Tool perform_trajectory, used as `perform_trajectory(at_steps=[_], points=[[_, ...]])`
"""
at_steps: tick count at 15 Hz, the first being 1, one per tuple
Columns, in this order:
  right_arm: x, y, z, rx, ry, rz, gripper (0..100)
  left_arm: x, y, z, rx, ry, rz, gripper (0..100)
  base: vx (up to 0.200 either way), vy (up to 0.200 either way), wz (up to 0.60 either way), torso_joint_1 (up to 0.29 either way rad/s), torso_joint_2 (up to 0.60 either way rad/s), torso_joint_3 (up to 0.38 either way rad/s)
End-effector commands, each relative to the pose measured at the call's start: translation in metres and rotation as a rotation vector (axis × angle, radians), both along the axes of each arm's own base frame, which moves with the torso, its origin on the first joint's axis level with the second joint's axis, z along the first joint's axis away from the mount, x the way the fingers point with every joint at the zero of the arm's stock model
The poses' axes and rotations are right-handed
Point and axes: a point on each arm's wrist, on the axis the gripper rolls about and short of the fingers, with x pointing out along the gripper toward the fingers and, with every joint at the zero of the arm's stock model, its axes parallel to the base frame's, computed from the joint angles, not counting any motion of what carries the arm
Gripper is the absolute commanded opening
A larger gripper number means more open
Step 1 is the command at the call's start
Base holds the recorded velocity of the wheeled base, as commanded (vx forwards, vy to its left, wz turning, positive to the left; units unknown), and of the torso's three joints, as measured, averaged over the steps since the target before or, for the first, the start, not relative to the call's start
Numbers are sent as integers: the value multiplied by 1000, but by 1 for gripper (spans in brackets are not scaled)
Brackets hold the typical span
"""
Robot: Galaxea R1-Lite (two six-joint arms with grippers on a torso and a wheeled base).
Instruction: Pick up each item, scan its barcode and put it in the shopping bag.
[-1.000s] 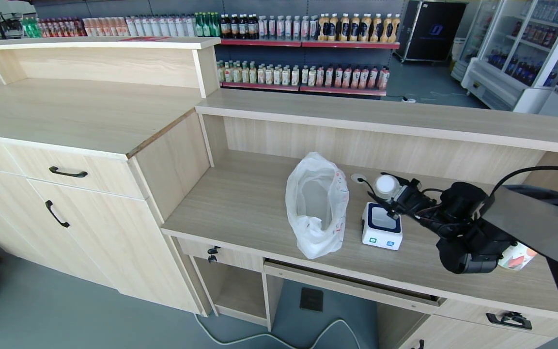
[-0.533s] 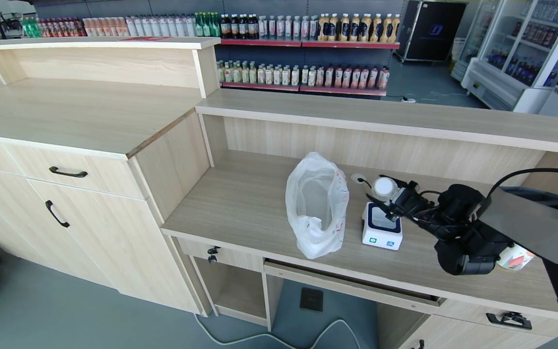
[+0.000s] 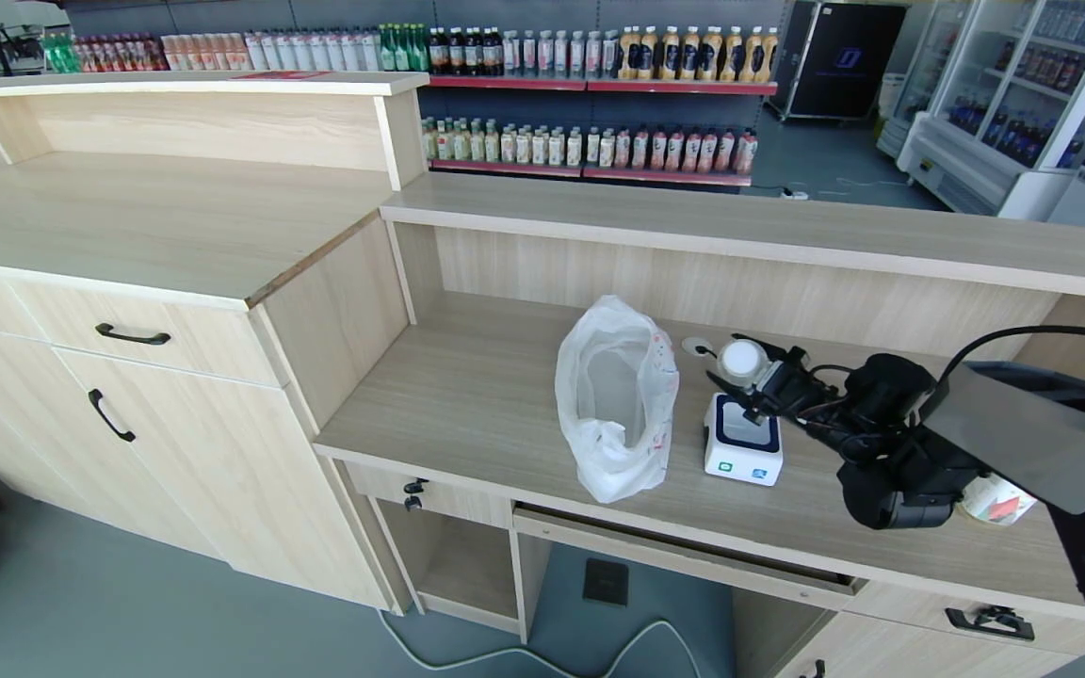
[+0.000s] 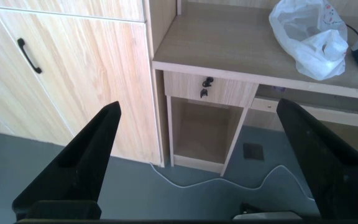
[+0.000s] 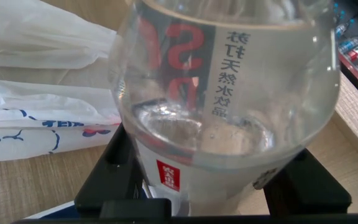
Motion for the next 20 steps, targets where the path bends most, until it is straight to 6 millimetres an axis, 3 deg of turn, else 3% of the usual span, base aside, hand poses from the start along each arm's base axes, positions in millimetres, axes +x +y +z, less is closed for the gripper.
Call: perform_trajectory(at_steps=[1, 8, 10, 13, 17, 19, 20], points=[[1, 2, -2, 0, -1, 5, 0, 0, 0, 0, 0, 0, 0, 100, 0, 0, 0, 0, 0, 0], [3, 5, 1, 3, -13, 9, 0, 0, 0, 0, 0, 0, 0, 100, 0, 0, 0, 0, 0, 0], [6, 7, 14, 64, -11, 20, 0, 0, 0, 0, 0, 0, 0, 100, 0, 0, 0, 0, 0, 0], [-37, -11, 79, 302, 125, -118, 0, 0, 0, 0, 0, 0, 0, 100, 0, 0, 0, 0, 0, 0], [-119, -42, 136, 516, 376, -476, 0, 0, 0, 0, 0, 0, 0, 100, 0, 0, 0, 0, 0, 0], [-133, -44, 142, 554, 367, -664, 0, 0, 0, 0, 0, 0, 0, 100, 0, 0, 0, 0, 0, 0], [-135, -42, 141, 550, 362, -676, 0, 0, 0, 0, 0, 0, 0, 100, 0, 0, 0, 0, 0, 0]])
